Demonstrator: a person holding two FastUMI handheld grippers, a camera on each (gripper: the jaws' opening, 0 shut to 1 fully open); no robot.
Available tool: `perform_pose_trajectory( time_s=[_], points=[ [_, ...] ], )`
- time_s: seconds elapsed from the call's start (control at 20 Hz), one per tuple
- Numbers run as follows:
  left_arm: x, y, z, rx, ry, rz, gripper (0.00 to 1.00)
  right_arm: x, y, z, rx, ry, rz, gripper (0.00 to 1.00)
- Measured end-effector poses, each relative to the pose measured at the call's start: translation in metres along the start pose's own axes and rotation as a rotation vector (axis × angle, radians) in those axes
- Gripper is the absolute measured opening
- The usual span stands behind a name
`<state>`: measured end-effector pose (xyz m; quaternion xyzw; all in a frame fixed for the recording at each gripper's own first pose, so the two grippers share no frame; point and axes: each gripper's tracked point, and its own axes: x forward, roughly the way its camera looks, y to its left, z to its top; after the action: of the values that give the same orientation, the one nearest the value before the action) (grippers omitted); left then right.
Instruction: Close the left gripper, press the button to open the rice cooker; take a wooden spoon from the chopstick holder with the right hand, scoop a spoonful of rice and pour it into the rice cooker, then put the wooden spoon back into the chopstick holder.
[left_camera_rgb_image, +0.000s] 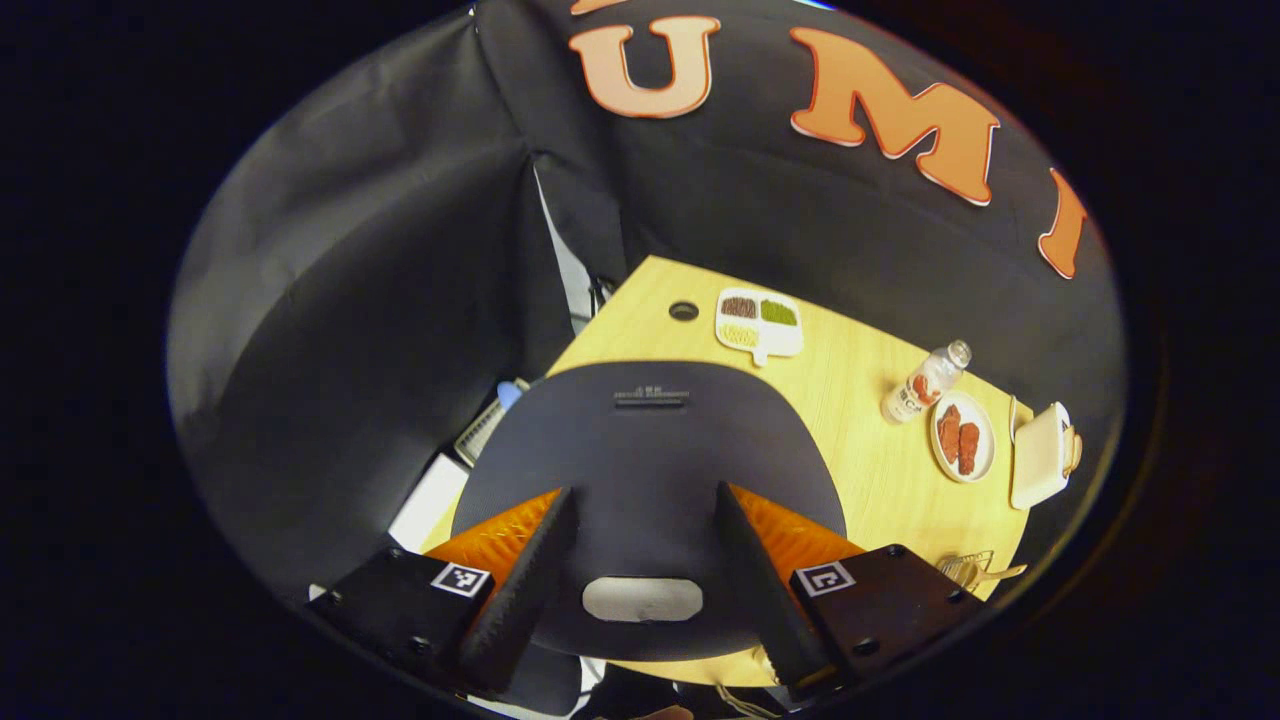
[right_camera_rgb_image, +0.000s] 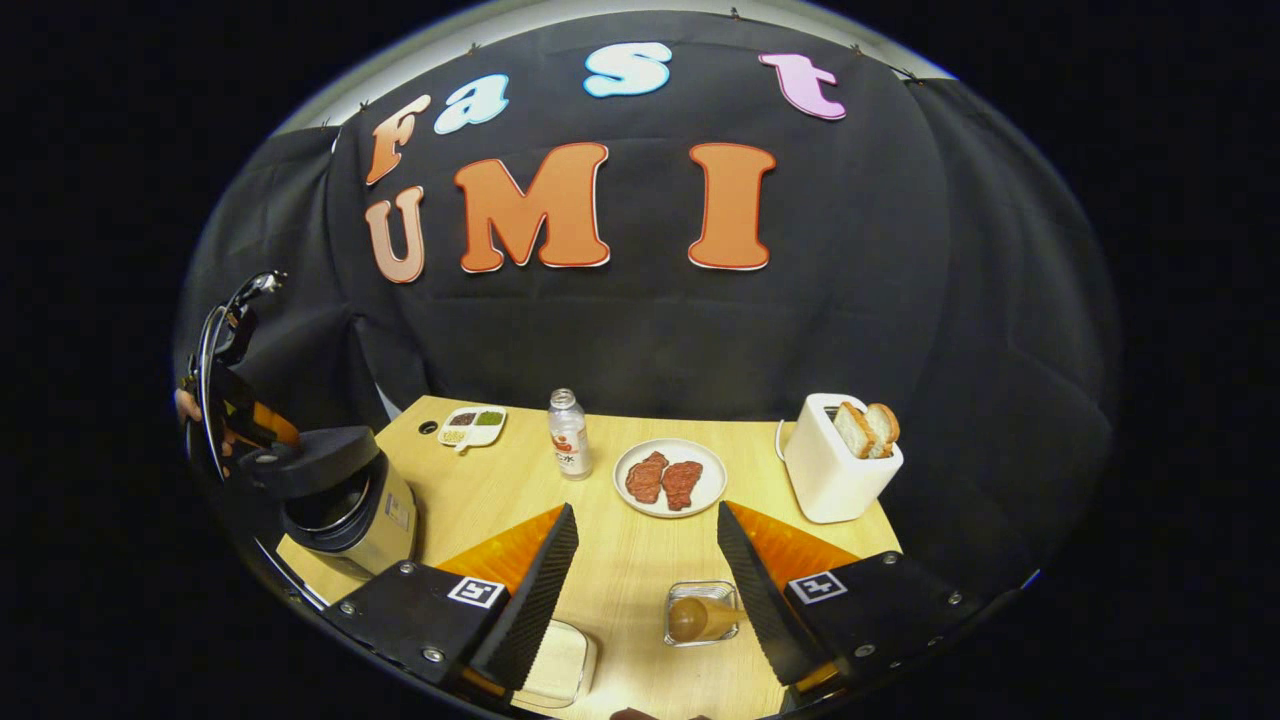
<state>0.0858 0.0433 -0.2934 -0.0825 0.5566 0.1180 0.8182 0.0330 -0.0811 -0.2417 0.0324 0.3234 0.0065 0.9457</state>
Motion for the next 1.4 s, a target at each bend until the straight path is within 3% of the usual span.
perform_pose_trajectory(
  time_s=[0.15, 0.2, 0.25, 0.45, 0.8, 0.95, 1.05, 1.2, 1.4],
  points=[
    [0.027, 0.001, -0.037, -0.031, 0.166, -0.014, 0.94, 0.001, 0.012, 0.004, -0.051, -0.006, 0.021, 0.88],
    [0.033, 0.002, -0.021, -0.026, 0.103, -0.011, 0.95, 0.002, 0.016, 0.006, -0.066, -0.007, 0.028, 0.88],
    [0.034, -0.001, -0.035, -0.027, 0.149, -0.005, 0.95, 0.002, 0.019, 0.006, -0.081, -0.007, 0.036, 0.88],
    [0.033, -0.002, -0.034, -0.048, 0.134, 0.006, 0.98, 0.0, 0.036, 0.014, -0.123, -0.031, 0.064, 0.89],
    [0.033, -0.005, -0.03, -0.019, -0.007, -0.003, 0.99, -0.007, 0.057, 0.035, -0.117, -0.094, 0.09, 0.89],
    [0.019, -0.024, -0.024, -0.016, -0.114, -0.081, 0.97, -0.011, 0.064, 0.046, -0.13, -0.126, 0.087, 0.9],
    [-0.007, -0.034, 0.002, 0.038, -0.283, -0.114, 0.98, -0.016, 0.069, 0.058, -0.128, -0.16, 0.08, 0.9],
    [-0.074, -0.05, 0.043, 0.117, -0.55, -0.17, 0.96, -0.028, 0.073, 0.085, -0.12, -0.237, 0.057, 0.9],
    [-0.16, -0.077, 0.066, 0.155, -0.788, -0.304, 0.96, -0.05, 0.076, 0.125, -0.115, -0.359, 0.029, 0.91]
  ],
)
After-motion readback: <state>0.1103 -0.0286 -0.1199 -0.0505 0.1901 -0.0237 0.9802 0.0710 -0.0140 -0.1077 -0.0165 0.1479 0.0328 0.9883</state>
